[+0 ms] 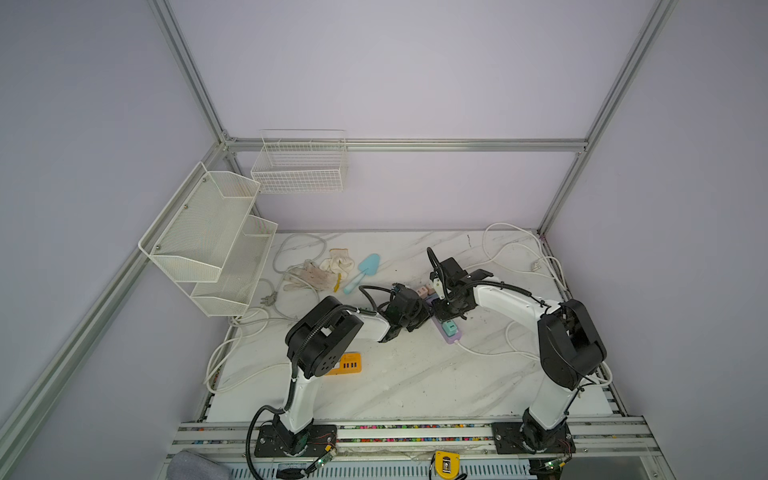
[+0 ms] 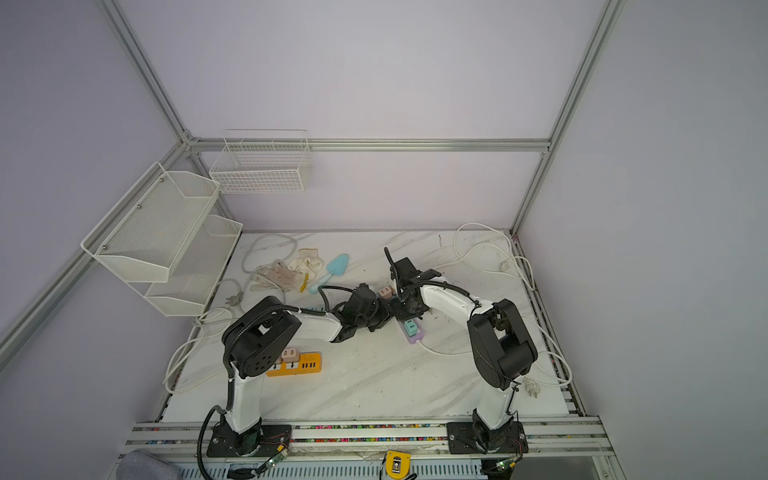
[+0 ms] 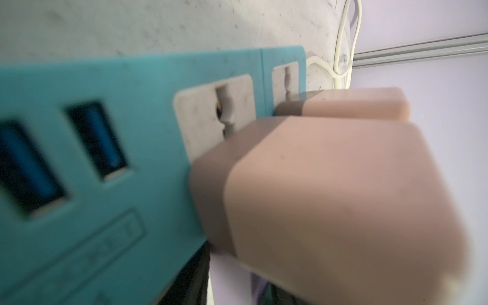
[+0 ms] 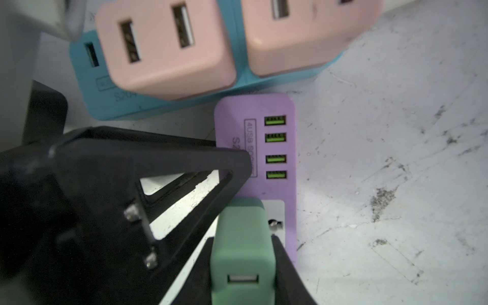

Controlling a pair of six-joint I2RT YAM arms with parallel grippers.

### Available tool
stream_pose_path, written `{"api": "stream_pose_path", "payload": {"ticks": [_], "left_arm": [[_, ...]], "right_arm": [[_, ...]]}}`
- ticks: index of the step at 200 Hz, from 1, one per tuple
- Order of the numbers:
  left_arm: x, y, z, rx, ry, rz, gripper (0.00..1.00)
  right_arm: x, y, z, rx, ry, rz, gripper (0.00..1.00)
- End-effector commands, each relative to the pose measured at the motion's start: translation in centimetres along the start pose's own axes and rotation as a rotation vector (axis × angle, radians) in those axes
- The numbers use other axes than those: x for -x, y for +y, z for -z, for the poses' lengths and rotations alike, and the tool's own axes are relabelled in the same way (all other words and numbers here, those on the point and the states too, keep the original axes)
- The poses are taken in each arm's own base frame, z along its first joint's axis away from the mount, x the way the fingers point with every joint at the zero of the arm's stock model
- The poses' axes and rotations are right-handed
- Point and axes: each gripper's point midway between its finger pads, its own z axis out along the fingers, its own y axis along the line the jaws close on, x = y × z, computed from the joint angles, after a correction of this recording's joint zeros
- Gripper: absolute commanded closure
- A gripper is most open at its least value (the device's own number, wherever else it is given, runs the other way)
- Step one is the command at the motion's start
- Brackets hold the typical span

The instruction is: Pull the plug off the socket

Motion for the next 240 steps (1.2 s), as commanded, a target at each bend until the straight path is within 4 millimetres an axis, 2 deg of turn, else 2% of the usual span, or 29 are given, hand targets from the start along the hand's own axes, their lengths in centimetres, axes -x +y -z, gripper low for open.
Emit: {"api": "stream_pose_path", "payload": {"ticks": [1,31,48,80,100,123,141,170,221,240], "left_arm": [[-3.4,6.4,0.0,0.211,0.093,0.027,0.64],[-3.7,7.5,0.4,0.240,0.091,0.029,0.67],[-4.0,8.1,0.6,0.253,0.097,0.033,0.70],[-4.5,8.8,0.4,0.267,0.115,0.037,0.72],[-4.6,9.0,0.4,0.272,0.117,0.036,0.72],[-4.7,9.7,0.7,0.306,0.114,0.029,0.71],[-4.6,10.3,0.9,0.334,0.106,0.023,0.71],[-4.7,10.6,0.8,0.351,0.109,0.011,0.71],[-4.5,11.7,1.2,0.403,0.087,0.019,0.71],[-4.5,11.8,1.3,0.406,0.088,0.020,0.70]], "right_arm": [[1.3,0.0,0.8,-0.019,-0.035,-0.002,0.86],[1.3,0.5,1.0,0.001,-0.037,0.006,0.87],[1.7,-0.5,1.9,-0.042,-0.065,-0.003,0.87],[1.8,-1.4,2.0,-0.073,-0.056,-0.016,0.87],[1.7,-0.4,1.6,-0.051,-0.047,0.004,0.87],[1.9,0.5,2.1,-0.005,-0.070,0.016,0.87],[2.3,-0.7,2.8,-0.048,-0.093,0.000,0.87],[2.1,-2.0,2.6,-0.090,-0.074,-0.028,0.87],[2.4,0.5,2.8,-0.025,-0.100,0.005,0.87],[2.4,-0.8,3.2,-0.076,-0.109,-0.008,0.88]]}}
